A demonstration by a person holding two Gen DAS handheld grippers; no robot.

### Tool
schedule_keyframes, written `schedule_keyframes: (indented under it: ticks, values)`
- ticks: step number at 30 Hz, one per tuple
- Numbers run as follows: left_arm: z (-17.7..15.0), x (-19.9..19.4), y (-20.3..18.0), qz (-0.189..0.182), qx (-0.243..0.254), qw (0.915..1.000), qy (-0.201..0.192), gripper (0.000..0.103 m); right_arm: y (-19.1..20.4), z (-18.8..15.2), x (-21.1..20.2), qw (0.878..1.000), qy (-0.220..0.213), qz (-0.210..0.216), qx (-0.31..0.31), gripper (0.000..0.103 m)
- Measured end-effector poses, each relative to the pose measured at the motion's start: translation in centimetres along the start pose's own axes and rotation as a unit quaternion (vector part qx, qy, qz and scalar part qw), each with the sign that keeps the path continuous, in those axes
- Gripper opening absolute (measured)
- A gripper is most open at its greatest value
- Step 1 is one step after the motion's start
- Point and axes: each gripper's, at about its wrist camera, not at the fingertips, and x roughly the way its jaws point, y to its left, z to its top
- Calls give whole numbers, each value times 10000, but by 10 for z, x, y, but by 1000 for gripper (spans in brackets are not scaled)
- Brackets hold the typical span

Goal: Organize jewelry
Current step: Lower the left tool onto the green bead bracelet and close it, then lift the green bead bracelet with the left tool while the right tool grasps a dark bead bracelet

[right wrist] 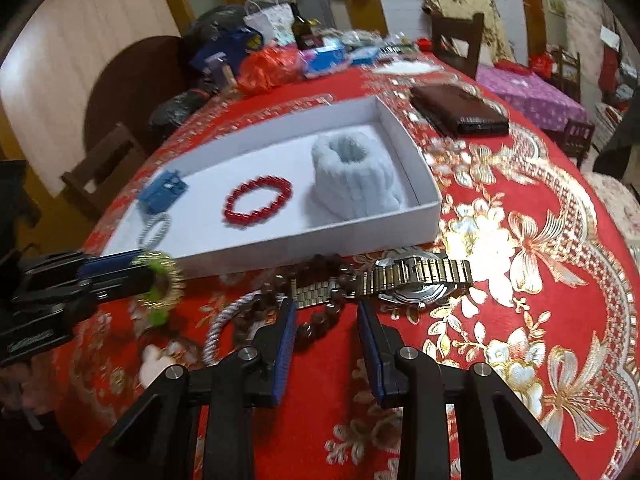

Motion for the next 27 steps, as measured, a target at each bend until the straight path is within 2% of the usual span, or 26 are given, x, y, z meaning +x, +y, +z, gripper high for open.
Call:
schedule_keyframes:
  ticks: [3,5,9,11,20,27]
  values:
    - [0,0,2,12,-57,10000,6,17,3,6,7,9997,32,-158,-156,22]
    - [1,0,4,12,-104,9999,-3,17,8,7,9,9988,74,-324,-367,14]
    - [1,-4,5,9,-134,9999,-36,17,18,2,7,9956,200,-538,-741,8]
    - [2,-5,6,13,-156,9999,-54,17,18,-1,2,9951,200,-641,-730,8]
    - [4,-12,4,-71,-175,9997,-132,17,25,2,-67,9970,-551,-172,-516,8]
    - [4,-19,4,-235,-212,9993,-189,17,37,7,-106,9944,-927,96,-506,8]
